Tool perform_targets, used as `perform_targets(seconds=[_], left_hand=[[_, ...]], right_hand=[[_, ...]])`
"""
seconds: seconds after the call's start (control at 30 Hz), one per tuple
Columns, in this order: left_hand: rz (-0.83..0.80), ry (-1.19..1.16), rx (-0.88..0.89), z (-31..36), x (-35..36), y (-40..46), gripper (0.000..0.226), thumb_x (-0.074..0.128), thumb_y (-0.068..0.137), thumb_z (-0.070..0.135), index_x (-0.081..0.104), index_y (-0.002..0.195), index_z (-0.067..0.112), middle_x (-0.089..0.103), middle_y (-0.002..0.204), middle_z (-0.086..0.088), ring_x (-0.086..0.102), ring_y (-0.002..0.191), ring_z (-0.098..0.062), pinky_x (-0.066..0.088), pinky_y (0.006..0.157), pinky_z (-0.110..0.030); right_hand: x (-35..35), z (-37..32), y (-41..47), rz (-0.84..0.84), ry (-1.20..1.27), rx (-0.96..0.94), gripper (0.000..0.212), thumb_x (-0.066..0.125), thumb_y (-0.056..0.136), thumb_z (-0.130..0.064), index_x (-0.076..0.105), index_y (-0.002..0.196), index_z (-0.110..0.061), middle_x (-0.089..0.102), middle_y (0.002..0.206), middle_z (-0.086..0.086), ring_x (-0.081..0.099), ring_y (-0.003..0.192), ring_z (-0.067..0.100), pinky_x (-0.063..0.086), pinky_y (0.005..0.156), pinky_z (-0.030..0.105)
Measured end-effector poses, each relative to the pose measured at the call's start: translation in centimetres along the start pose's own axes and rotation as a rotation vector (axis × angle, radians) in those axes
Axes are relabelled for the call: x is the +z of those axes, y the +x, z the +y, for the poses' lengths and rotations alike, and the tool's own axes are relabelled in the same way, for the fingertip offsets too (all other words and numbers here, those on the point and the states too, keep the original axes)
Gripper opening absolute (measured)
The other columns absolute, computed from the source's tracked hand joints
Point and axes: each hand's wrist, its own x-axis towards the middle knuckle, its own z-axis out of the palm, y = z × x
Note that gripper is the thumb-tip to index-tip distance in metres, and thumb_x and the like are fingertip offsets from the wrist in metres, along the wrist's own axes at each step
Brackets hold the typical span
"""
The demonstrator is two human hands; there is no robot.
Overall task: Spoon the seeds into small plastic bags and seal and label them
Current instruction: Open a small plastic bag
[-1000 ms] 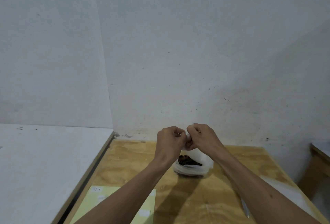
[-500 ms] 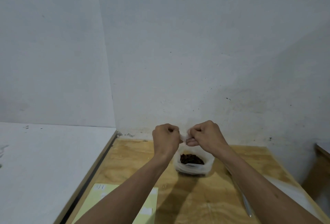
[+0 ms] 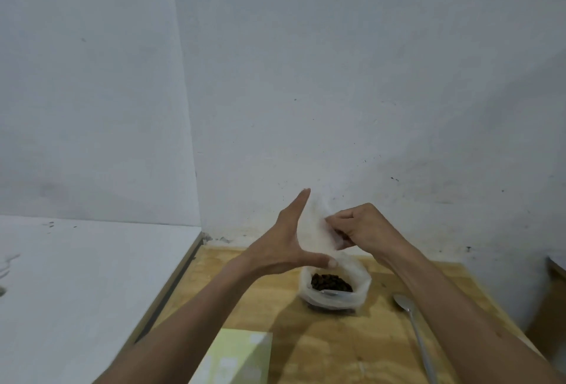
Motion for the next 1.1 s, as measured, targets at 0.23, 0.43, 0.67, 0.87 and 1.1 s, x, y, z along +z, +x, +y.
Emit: perform_targets(seconds=[0.23,0.43,0.67,0.87,1.1], left_hand=[[0.208,0.009,0.111,-0.9,-0.9,0.5,0.068,0.084,0.081,0.035,0.051,0.141,0.034,0.055,0.132,0.023,0.047,0.12,0.017,0.042,0.108,-0.025],[0.138,0.187,0.142,-0.6,-0.4,0.4,0.109,0.089,0.07,0.05,0.026,0.157,0.033,0.035,0.155,0.015,0.031,0.14,-0.005,0.032,0.117,-0.032],[0.292,0.391,0.134,-1.7,0.7,1.2,0.113,0.077,0.067,0.057,0.018,0.156,0.02,0.033,0.129,0.005,0.023,0.115,-0.008,0.028,0.112,-0.039],[0.298,0.681,0.229,-1.5,0.8,1.9,0.11,0.076,0.066,0.055,0.026,0.152,0.008,0.035,0.118,-0.002,0.027,0.101,-0.017,0.036,0.095,-0.031],[0.335,0.688,0.304,-1.7,1.3,2.0,0.112,0.076,0.064,0.06,0.028,0.15,0.008,0.036,0.117,-0.001,0.03,0.1,-0.017,0.027,0.091,-0.027]], right_hand=[[0.2,-0.4,-0.7,0.016,-0.054,-0.04,0.013,0.077,0.088,-0.016,0.082,0.079,-0.008,0.076,0.071,0.013,0.072,0.065,0.02,0.063,0.082,0.042],[0.5,-0.9,-0.5,0.066,-0.002,-0.016,0.008,0.077,0.086,-0.013,0.083,0.081,-0.011,0.078,0.077,0.007,0.077,0.072,0.024,0.063,0.083,0.041],[1.3,-1.7,-0.4,0.124,-0.099,-0.084,0.013,0.074,0.089,-0.011,0.082,0.079,-0.009,0.078,0.074,-0.005,0.075,0.062,0.014,0.062,0.074,0.025],[1.3,-1.2,-0.4,0.322,-0.444,-0.273,0.015,0.082,0.08,-0.027,0.069,0.087,-0.024,0.066,0.084,-0.011,0.064,0.07,0.006,0.055,0.071,0.03],[0.0,-1.8,0.6,-0.143,-0.098,-0.087,0.031,0.083,0.075,-0.024,0.076,0.088,0.003,0.073,0.094,0.026,0.074,0.083,0.025,0.056,0.094,0.055]])
